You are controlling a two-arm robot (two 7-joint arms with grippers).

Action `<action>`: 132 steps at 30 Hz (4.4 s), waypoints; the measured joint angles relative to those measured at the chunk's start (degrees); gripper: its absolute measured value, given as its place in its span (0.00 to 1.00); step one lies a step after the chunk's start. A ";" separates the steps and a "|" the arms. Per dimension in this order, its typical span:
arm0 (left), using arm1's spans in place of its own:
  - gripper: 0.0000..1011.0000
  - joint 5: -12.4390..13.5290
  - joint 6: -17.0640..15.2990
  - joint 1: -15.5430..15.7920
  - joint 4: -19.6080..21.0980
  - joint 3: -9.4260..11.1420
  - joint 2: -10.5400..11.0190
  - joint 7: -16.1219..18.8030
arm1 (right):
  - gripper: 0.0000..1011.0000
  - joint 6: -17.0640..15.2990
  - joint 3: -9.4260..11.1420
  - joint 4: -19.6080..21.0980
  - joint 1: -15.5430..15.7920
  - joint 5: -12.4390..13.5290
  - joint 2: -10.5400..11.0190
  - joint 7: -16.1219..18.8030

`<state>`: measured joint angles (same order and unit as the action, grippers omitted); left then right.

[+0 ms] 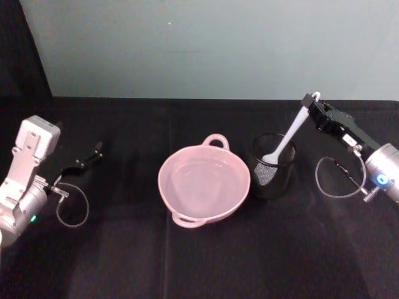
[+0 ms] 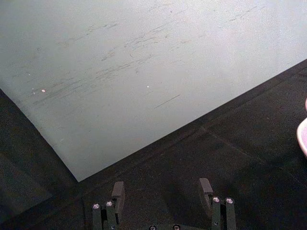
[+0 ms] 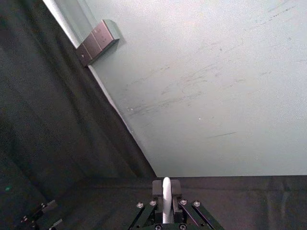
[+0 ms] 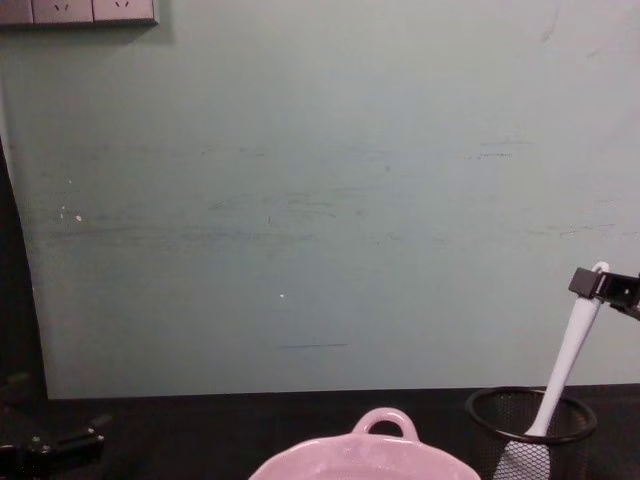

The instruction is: Use the one hand to pick up the spoon and stir the clear water in the bowl.

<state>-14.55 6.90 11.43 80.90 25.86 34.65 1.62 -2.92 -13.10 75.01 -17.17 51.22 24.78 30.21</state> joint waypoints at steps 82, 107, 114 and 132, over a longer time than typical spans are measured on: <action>1.00 0.00 0.00 0.00 0.00 0.00 0.00 0.00 | 0.99 -1.48 -5.60 9.70 5.68 -18.75 10.85 -23.69; 1.00 0.00 0.00 0.00 0.00 0.00 0.00 0.00 | 0.99 10.05 -6.89 -2.28 2.55 -28.14 4.13 -22.04; 1.00 0.00 0.00 0.00 0.00 0.00 0.00 0.00 | 0.99 9.75 -6.74 -2.17 2.63 -28.19 4.05 -22.18; 1.00 0.00 0.00 0.00 0.00 0.00 0.00 0.00 | 0.99 9.87 -6.88 -2.20 2.56 -28.20 4.12 -22.18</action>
<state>-14.55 6.90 11.43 80.90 25.86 34.65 1.62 6.95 -19.98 72.80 -14.61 23.02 28.90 8.03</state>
